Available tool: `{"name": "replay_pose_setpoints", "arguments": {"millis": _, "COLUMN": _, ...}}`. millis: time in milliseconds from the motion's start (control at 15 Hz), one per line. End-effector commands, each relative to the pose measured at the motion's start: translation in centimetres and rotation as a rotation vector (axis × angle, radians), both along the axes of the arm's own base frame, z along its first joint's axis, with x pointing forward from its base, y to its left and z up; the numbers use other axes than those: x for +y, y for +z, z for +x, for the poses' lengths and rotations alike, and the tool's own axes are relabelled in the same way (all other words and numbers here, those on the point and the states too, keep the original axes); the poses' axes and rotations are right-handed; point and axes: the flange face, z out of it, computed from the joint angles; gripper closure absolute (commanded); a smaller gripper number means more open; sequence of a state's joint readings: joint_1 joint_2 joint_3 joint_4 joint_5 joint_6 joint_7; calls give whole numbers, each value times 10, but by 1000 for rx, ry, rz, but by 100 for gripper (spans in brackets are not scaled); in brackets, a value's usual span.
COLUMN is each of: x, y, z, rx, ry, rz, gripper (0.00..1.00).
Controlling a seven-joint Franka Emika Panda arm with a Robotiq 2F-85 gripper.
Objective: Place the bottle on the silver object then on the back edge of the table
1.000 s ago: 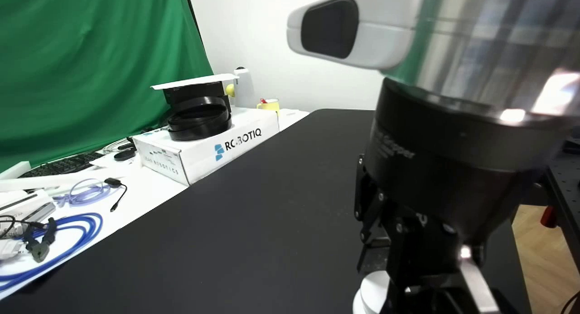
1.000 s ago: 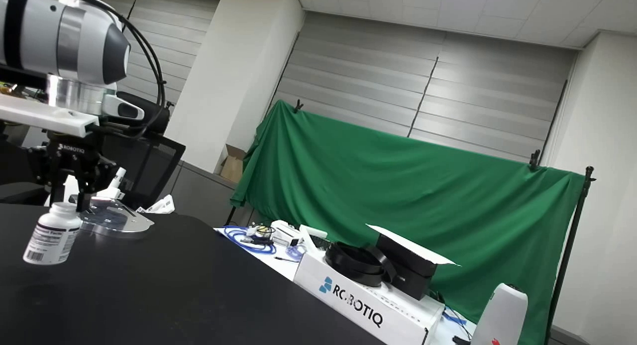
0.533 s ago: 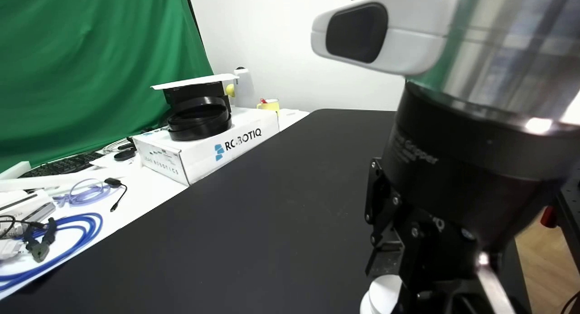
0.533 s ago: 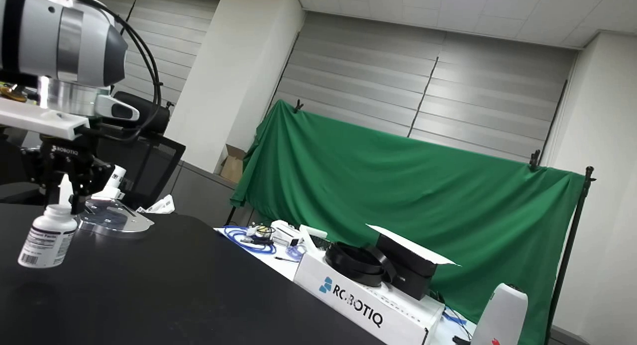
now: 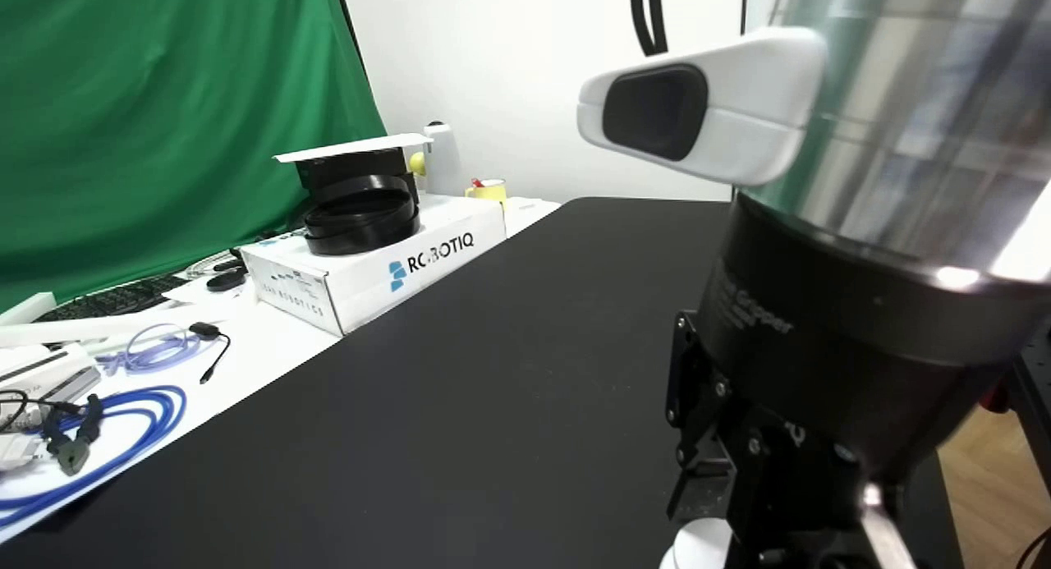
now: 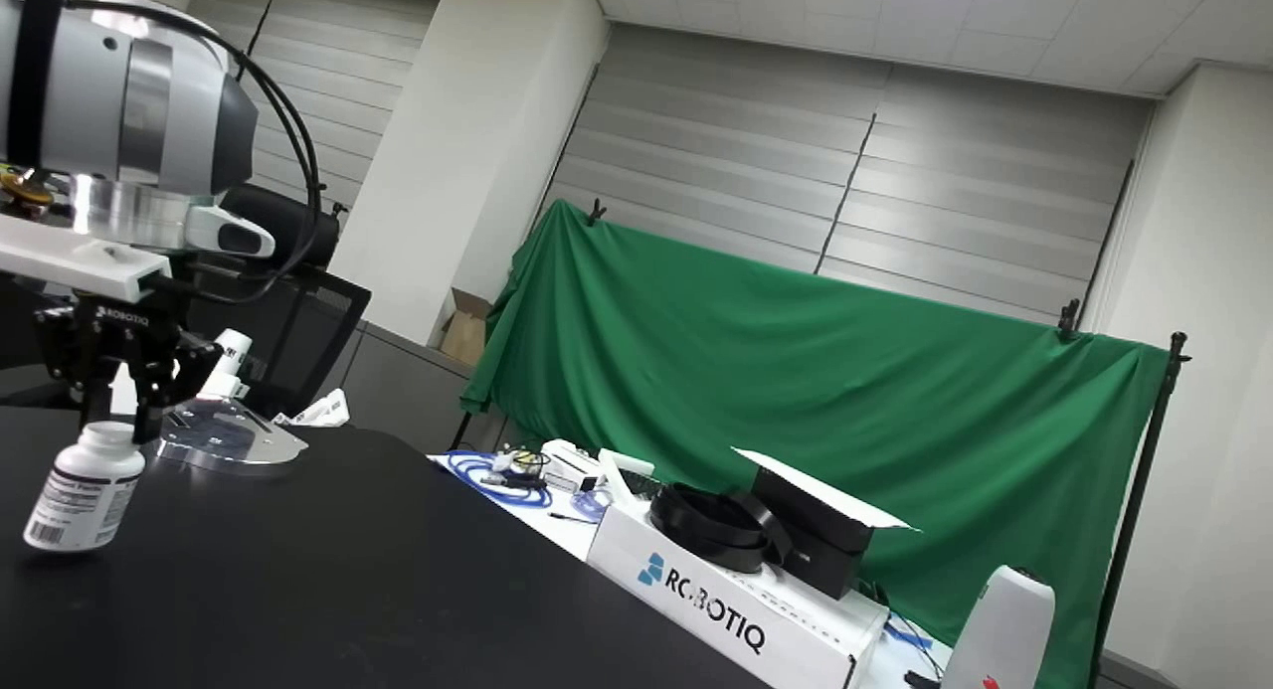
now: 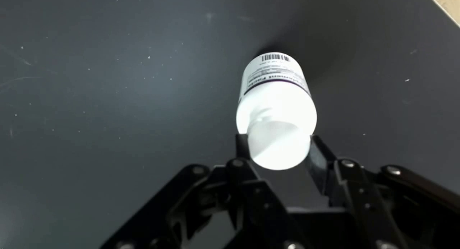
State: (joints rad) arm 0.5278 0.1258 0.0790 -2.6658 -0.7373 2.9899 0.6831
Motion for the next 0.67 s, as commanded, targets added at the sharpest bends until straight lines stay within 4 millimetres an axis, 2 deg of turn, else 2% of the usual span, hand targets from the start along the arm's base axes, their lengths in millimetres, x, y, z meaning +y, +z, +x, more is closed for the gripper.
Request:
{"name": "replay_pose_setpoints", "arguments": {"millis": 0, "x": -2, "y": -6, "z": 0, "rx": 3, "ry": -19, "rz": 20, "gripper": 82}}
{"name": "replay_pose_setpoints", "arguments": {"millis": 133, "x": -3, "y": -9, "z": 1, "rx": 7, "ry": -21, "rz": 22, "gripper": 82}}
{"name": "replay_pose_setpoints", "arguments": {"millis": 200, "x": -3, "y": -9, "z": 1, "rx": 9, "ry": -20, "rz": 21, "gripper": 32}}
{"name": "replay_pose_setpoints", "arguments": {"millis": 333, "x": -4, "y": -6, "z": 2, "rx": 4, "ry": -20, "rz": 16, "gripper": 25}}
{"name": "replay_pose_setpoints", "arguments": {"millis": 600, "x": -3, "y": 9, "z": 6, "rx": -28, "ry": -23, "rz": 21, "gripper": 0}}
